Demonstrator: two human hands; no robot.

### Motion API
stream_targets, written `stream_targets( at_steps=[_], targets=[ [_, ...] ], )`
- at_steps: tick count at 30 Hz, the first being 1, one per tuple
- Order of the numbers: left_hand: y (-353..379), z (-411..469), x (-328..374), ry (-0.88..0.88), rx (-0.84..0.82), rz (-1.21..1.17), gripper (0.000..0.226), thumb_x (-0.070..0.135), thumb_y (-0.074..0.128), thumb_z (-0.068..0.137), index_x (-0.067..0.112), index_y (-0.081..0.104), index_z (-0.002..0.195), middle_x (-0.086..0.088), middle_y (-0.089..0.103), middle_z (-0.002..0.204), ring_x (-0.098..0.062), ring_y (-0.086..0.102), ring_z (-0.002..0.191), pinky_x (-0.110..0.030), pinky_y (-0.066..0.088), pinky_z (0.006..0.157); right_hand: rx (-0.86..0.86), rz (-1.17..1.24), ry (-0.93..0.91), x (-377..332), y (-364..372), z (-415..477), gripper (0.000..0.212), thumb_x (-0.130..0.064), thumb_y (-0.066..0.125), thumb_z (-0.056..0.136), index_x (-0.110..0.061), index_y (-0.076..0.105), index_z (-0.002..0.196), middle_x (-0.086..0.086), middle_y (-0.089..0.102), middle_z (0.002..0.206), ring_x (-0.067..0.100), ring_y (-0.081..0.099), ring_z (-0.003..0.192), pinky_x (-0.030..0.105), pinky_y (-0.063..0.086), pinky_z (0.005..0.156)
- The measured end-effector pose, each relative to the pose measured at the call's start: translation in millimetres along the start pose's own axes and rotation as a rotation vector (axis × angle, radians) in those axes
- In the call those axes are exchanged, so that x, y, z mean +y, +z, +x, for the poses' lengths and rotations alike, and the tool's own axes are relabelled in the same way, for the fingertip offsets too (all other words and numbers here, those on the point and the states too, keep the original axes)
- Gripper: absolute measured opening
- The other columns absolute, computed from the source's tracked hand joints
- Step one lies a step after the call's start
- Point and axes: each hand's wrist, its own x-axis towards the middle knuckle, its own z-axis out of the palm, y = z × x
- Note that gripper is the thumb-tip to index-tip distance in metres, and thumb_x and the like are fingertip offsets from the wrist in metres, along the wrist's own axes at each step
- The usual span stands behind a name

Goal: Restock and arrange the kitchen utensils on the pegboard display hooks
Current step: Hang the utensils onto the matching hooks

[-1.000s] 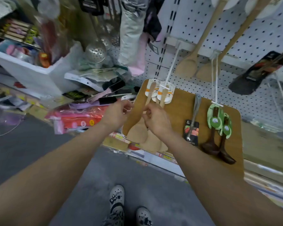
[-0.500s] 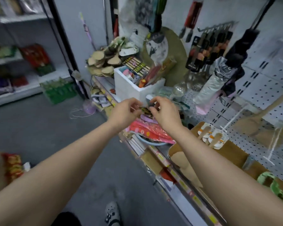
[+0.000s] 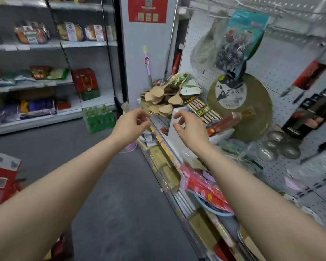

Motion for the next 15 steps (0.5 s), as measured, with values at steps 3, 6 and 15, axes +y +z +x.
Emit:
stream_targets(
  at_steps=[3, 6, 15],
  targets=[
    [-32, 37, -23, 0.012, -0.007, -0.013, 0.015, 0.024, 0.065, 0.089, 0.025, 0.064, 0.103, 0.011, 0.066, 0.090, -0.007, 0.063, 0.083, -0.025, 0.050, 0.075, 0.039, 0.018, 0.013, -23, 17, 38, 0.022, -0.025, 0.061, 0.091, -0.023, 0.063, 0.112, -0.003, 0.065, 0.102, 0.020, 0.060, 0.088, 0.030, 0.036, 0.067],
    [-50, 69, -43, 0.013, 0.002, -0.013, 0.013, 0.025, 0.066, 0.088, 0.030, 0.063, 0.100, 0.013, 0.066, 0.090, -0.006, 0.063, 0.082, -0.029, 0.052, 0.076, 0.048, 0.034, 0.034, -37, 32, 70, 0.022, -0.024, 0.060, 0.090, -0.022, 0.063, 0.112, -0.001, 0.065, 0.100, 0.021, 0.059, 0.089, 0.031, 0.036, 0.068],
    [-66, 173, -102, -0.006, 0.017, 0.050, 0.018, 0.024, 0.066, 0.088, 0.024, 0.064, 0.106, 0.010, 0.066, 0.092, -0.007, 0.062, 0.084, -0.028, 0.050, 0.077, 0.044, 0.032, 0.040, -40, 81, 173, 0.025, -0.022, 0.062, 0.089, -0.022, 0.064, 0.114, -0.001, 0.067, 0.103, 0.023, 0.061, 0.096, 0.033, 0.046, 0.077]
  ],
)
